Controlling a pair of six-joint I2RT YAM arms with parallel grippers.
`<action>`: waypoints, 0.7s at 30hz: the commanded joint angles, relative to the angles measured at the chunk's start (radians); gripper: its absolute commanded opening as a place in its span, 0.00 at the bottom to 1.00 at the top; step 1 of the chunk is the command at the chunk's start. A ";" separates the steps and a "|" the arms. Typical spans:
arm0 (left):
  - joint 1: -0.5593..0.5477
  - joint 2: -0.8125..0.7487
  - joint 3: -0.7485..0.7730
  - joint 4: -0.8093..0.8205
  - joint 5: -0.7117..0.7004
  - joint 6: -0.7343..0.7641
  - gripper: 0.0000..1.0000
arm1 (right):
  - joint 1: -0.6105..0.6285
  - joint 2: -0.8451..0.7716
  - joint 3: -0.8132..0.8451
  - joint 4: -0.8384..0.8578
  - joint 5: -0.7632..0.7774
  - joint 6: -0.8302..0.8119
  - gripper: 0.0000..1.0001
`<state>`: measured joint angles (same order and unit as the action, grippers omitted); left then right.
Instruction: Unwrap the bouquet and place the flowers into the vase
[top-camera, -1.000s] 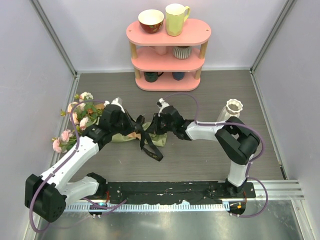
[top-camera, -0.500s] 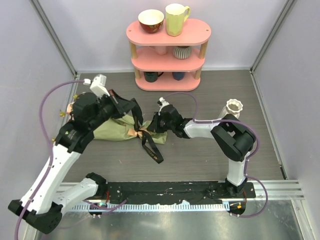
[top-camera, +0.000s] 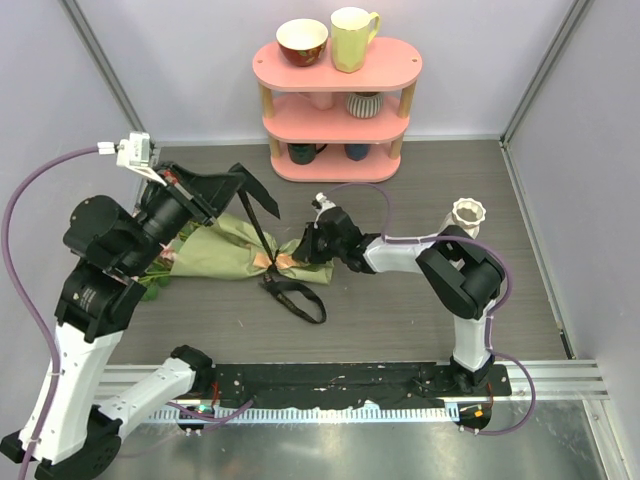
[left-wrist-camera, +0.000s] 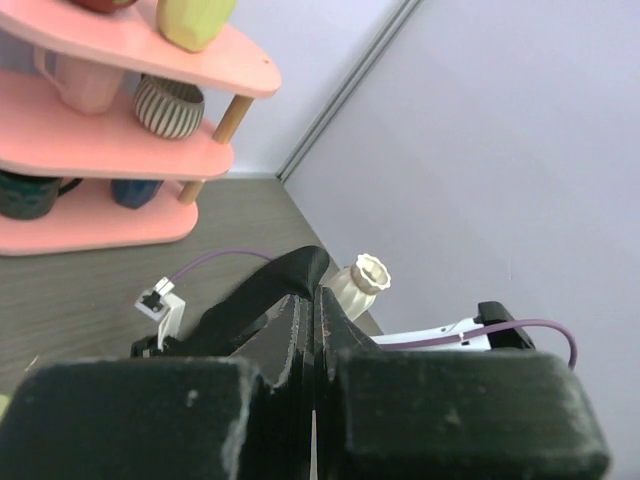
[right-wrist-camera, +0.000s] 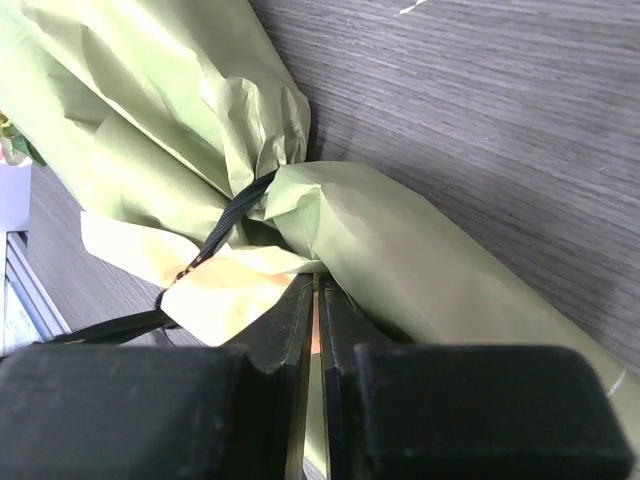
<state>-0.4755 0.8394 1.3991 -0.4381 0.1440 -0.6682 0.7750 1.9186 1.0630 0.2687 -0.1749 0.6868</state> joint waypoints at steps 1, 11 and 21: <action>0.005 0.007 0.089 0.049 0.026 0.039 0.00 | -0.006 0.016 0.037 -0.037 0.032 -0.029 0.13; 0.005 0.003 -0.017 -0.214 -0.334 0.049 0.00 | 0.041 -0.131 0.060 -0.192 0.009 -0.176 0.29; 0.005 -0.169 -0.389 -0.454 -0.753 -0.177 0.00 | 0.116 -0.219 0.075 -0.263 0.018 -0.239 0.48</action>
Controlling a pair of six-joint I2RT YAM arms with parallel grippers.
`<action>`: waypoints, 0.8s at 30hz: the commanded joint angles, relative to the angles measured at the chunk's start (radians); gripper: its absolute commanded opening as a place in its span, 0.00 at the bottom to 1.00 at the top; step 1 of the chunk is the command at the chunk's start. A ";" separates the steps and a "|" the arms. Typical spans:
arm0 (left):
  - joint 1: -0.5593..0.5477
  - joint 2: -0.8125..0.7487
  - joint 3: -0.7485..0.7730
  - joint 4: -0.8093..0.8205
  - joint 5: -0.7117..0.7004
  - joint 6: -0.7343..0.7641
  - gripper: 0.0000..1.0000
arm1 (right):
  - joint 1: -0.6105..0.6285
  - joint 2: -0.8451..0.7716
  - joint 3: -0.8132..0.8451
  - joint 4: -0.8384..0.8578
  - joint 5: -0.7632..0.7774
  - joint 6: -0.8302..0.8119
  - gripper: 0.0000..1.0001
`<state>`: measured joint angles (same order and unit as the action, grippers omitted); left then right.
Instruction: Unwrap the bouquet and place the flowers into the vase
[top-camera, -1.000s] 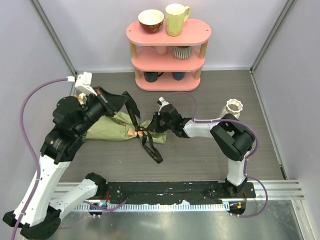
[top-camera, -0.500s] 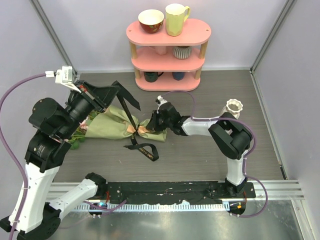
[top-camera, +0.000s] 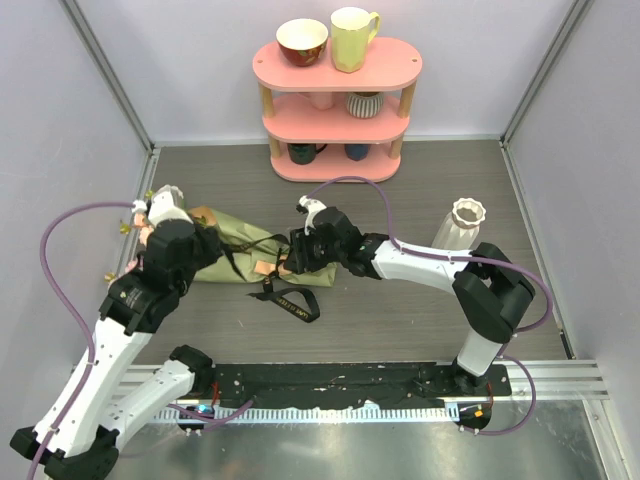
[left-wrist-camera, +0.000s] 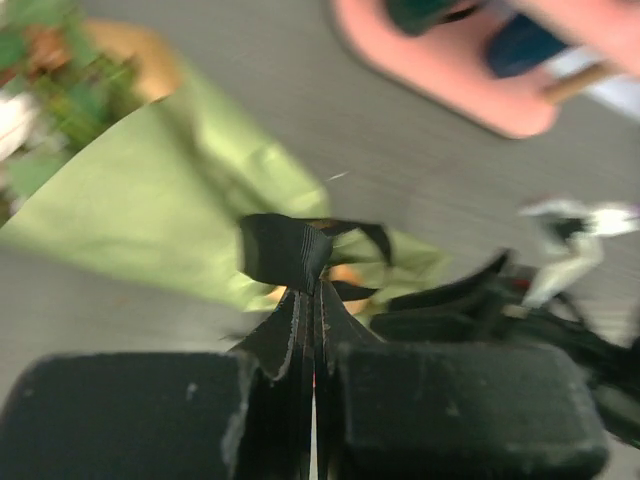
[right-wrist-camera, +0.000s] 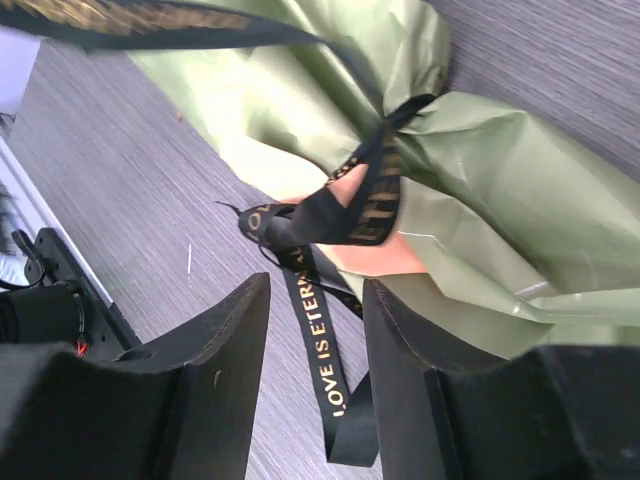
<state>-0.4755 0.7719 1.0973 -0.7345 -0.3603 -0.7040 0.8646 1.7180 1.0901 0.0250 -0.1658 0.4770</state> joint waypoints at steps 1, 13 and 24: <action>0.005 -0.146 -0.105 -0.186 -0.311 -0.170 0.00 | 0.030 -0.012 0.059 -0.017 0.011 -0.017 0.48; 0.005 -0.536 -0.246 -0.229 -0.399 -0.243 0.08 | 0.030 0.144 0.211 0.047 0.058 0.161 0.33; 0.003 -0.452 -0.200 -0.060 -0.134 -0.043 0.80 | 0.022 0.166 0.094 0.082 0.101 0.175 0.31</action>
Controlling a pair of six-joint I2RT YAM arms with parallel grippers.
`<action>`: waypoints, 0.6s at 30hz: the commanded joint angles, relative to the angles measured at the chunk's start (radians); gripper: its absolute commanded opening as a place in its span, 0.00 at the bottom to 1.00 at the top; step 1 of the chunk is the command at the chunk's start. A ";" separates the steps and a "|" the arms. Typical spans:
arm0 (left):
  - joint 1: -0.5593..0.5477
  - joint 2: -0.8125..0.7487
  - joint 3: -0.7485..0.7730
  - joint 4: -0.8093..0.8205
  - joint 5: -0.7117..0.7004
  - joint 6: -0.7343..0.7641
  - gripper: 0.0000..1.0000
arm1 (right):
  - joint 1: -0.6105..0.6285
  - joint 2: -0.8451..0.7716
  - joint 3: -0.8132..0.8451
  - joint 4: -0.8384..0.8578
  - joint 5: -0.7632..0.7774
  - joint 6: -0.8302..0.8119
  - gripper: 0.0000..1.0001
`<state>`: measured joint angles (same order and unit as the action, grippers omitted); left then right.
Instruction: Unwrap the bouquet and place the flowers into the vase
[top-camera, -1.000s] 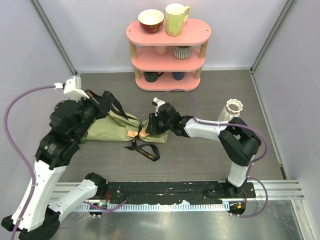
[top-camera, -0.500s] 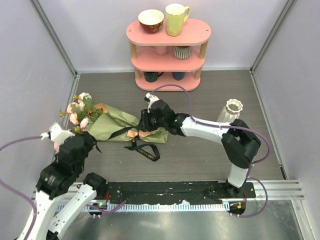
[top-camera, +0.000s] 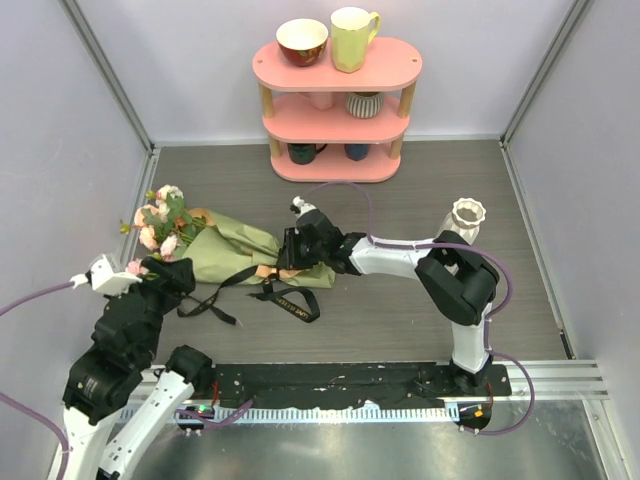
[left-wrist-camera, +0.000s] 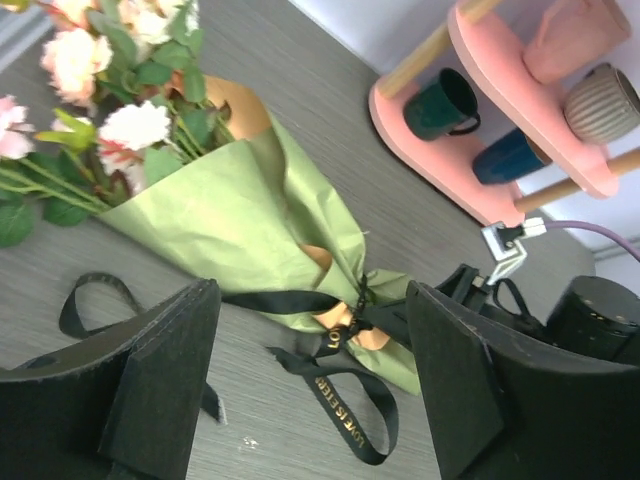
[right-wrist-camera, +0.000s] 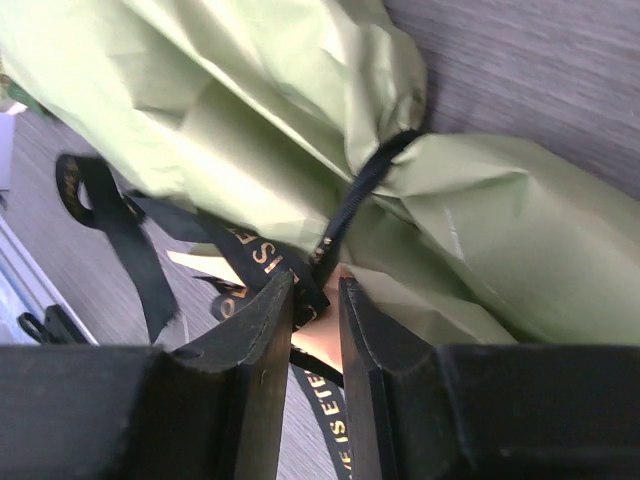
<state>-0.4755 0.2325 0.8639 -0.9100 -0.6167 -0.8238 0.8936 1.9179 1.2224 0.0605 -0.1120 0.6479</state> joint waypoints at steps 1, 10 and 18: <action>0.003 0.147 0.034 0.126 0.176 0.077 0.81 | -0.015 -0.034 -0.044 0.044 0.054 -0.002 0.30; 0.005 0.651 -0.055 0.388 0.508 0.094 0.31 | -0.024 -0.051 -0.034 -0.082 0.184 -0.048 0.26; 0.006 0.815 -0.209 0.606 0.397 0.075 0.34 | -0.028 -0.072 0.020 -0.067 0.064 -0.001 0.37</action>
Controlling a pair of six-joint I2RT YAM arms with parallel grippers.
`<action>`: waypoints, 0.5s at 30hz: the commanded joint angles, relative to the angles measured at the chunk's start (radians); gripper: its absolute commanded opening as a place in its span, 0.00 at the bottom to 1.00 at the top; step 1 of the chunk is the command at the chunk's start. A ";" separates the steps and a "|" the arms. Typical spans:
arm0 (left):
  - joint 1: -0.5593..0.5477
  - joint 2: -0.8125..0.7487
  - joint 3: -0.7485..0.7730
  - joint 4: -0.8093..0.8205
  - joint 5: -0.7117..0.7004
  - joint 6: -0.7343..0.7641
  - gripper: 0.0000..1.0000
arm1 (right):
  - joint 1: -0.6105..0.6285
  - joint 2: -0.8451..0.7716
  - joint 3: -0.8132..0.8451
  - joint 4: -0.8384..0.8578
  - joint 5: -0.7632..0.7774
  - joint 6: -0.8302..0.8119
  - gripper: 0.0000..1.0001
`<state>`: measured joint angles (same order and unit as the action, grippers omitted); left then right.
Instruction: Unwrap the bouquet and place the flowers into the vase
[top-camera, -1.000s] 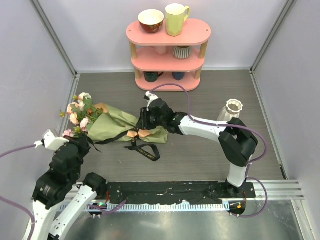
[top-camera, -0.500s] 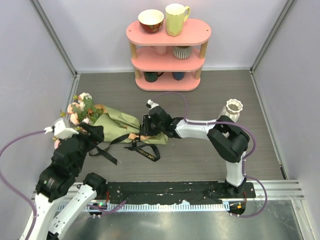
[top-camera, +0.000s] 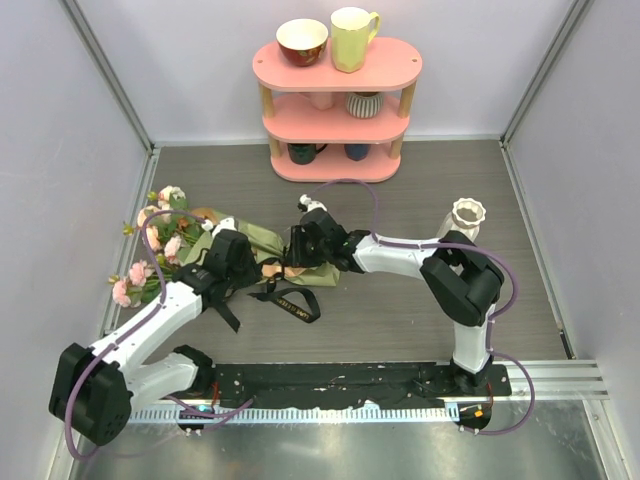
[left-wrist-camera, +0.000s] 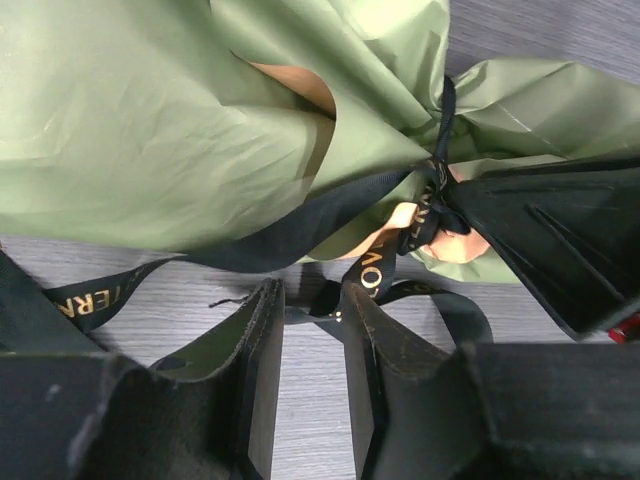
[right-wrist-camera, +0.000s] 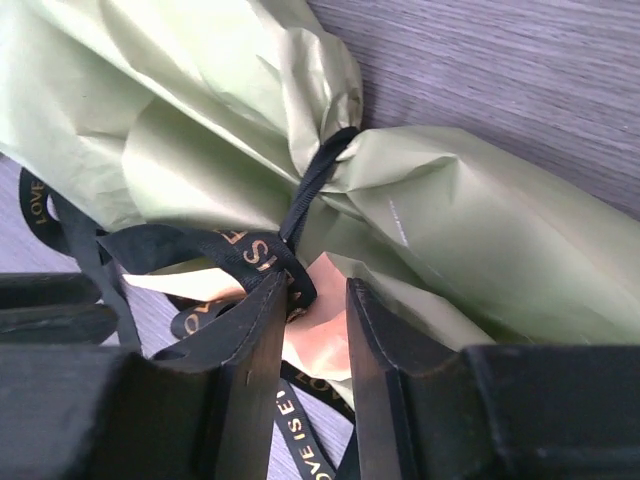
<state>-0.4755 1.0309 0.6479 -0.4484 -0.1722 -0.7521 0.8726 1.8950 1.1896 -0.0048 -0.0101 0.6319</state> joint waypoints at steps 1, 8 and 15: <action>0.006 0.026 0.009 0.116 -0.058 0.003 0.34 | -0.009 -0.051 0.056 -0.001 -0.051 0.029 0.38; 0.012 -0.020 -0.071 0.086 -0.096 -0.049 0.34 | -0.040 0.016 0.097 0.081 -0.136 0.092 0.47; 0.012 -0.255 -0.102 0.126 -0.012 -0.038 0.41 | -0.057 0.038 0.097 0.118 -0.168 0.152 0.39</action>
<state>-0.4686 0.8886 0.5327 -0.3969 -0.2161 -0.7856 0.8227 1.9335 1.2621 0.0479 -0.1387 0.7284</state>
